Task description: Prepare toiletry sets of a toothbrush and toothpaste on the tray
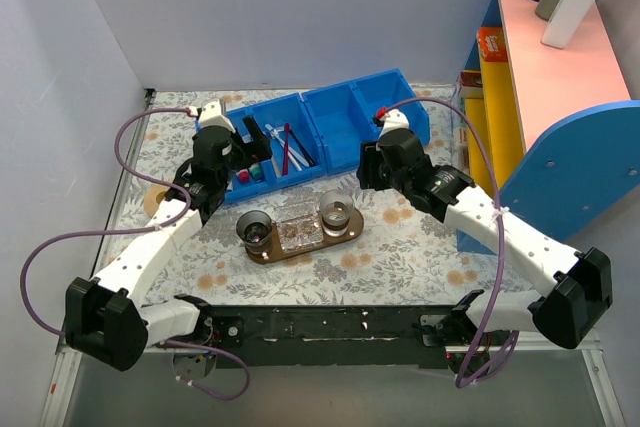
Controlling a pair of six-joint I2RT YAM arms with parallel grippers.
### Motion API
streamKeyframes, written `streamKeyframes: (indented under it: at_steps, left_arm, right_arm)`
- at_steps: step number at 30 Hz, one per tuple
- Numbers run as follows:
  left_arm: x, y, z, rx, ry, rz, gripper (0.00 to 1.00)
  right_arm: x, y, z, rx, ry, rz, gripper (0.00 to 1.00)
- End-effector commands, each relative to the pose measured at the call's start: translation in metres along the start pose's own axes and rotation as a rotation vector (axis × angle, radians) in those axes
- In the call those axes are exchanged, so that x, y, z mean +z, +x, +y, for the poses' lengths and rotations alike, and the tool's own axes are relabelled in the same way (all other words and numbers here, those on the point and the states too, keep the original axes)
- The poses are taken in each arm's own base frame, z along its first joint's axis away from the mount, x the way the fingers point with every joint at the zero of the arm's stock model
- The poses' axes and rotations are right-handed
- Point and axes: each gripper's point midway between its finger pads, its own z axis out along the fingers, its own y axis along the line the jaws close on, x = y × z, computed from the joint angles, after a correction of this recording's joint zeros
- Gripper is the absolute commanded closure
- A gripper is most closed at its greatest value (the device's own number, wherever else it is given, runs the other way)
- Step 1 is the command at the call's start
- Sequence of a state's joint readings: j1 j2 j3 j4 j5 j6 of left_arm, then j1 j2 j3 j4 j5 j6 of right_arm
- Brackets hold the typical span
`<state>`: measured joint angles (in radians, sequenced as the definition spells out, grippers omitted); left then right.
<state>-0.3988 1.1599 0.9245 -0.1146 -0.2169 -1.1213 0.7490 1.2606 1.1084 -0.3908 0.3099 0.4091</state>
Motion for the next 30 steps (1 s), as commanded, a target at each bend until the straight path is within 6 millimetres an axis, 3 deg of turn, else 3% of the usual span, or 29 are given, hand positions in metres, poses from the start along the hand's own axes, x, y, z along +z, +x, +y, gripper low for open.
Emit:
streamKeyframes:
  at_steps: [1, 5, 12, 17, 24, 30]
  left_arm:
    - [0.0, 0.012, 0.029, -0.076, -0.118, 0.044, 0.02]
    - [0.005, 0.014, 0.054, -0.062, -0.213, 0.057, 0.02]
    - [0.021, 0.029, 0.088, -0.03, -0.3, 0.152, 0.36]
    - [0.043, 0.047, 0.098, 0.036, -0.331, 0.239, 0.49]
    - [0.075, 0.059, 0.096, 0.049, -0.326, 0.308, 0.52]
    - [0.085, 0.067, 0.104, 0.055, -0.353, 0.326, 0.51]
  right_arm:
    - [-0.005, -0.032, 0.015, -0.045, -0.077, -0.061, 0.48]
    - [-0.004, -0.032, 0.011, -0.083, -0.076, -0.049, 0.48]
    - [-0.014, -0.038, 0.006, -0.109, -0.104, -0.059, 0.48]
    - [-0.017, -0.039, -0.006, -0.107, -0.084, -0.054, 0.48]
    - [-0.016, -0.026, -0.01, -0.064, -0.086, -0.041, 0.48]
    - [-0.016, -0.025, -0.007, -0.05, -0.1, -0.026, 0.49]
